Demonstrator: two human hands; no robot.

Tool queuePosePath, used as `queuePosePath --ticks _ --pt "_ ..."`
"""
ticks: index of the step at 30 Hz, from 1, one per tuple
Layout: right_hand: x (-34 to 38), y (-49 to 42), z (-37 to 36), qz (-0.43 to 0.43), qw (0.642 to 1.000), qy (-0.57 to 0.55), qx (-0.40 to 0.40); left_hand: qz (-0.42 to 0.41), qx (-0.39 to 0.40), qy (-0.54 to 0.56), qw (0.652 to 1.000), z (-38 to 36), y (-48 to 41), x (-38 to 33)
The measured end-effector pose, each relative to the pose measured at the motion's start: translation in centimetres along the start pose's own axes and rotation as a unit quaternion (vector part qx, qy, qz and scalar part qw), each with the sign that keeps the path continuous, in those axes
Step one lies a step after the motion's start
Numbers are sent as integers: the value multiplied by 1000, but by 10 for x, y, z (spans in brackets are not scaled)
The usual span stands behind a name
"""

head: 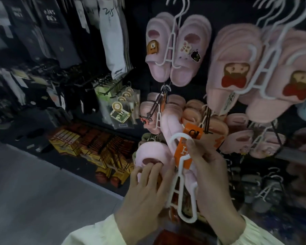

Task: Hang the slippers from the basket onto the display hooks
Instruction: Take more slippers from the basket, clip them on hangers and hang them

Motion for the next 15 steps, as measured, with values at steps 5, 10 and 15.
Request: queuePosePath --ticks 5,10,15 --pt "-4 -20 -27 7 1000 14 -17 -26 -20 53 998 -3 -17 43" --pt "-7 -35 -42 31 996 55 -63 -64 -24 69 995 -2 -36 79" --pt "-19 -47 -45 54 987 70 -137 -105 -7 43 994 -5 -50 100"
Point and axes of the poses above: each hand's wrist, its own y-axis away from the middle knuckle, its own z-axis out of the back of the hand, x = y × z, the point moved 7 cm from there along -y, towards the middle knuckle, and after that the axes turned 3 degrees about y, right-handed, at the moved point
